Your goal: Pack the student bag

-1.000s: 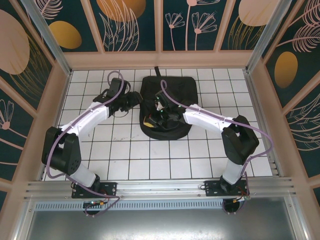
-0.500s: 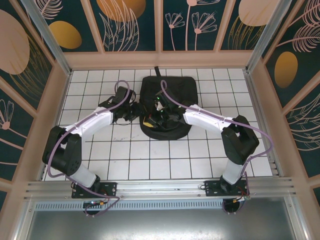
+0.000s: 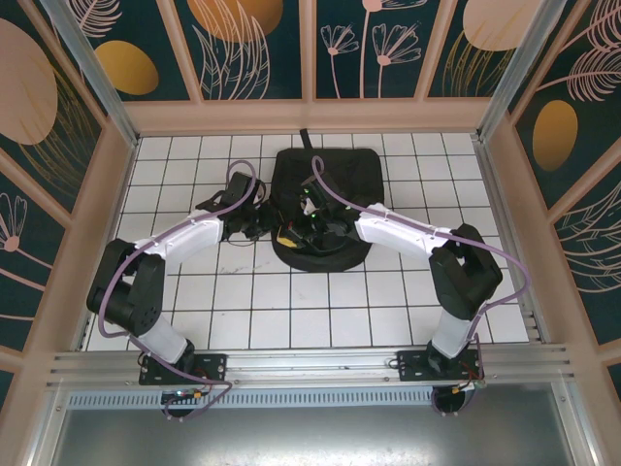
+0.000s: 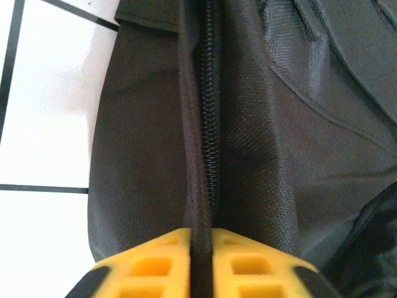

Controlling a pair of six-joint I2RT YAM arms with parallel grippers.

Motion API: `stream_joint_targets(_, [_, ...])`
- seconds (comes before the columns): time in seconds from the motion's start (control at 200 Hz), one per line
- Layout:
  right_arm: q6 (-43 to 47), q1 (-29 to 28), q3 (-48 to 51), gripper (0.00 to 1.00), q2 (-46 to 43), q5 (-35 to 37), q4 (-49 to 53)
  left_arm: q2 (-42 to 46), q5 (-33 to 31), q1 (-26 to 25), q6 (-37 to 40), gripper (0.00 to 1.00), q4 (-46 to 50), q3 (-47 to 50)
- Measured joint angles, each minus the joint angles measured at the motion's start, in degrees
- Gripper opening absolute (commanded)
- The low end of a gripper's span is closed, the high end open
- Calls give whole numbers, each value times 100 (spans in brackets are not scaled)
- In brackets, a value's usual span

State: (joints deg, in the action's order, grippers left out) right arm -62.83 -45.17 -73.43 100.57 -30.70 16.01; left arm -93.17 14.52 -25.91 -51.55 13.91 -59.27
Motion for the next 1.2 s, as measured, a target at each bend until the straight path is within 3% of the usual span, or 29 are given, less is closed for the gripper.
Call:
stream_joint_targets(0.41, [-168, -74, 216, 0, -39, 79, 9, -22, -389, -24, 118, 0, 136, -66])
stream_joint_targets(0.916, [-205, -101, 839, 0, -866, 243, 260, -22, -535, 63, 144, 0, 177, -66])
stream_joint_targets(1.201, [219, 249, 949, 0, -1180, 227, 723, 28, -501, 87, 238, 0, 192, -66])
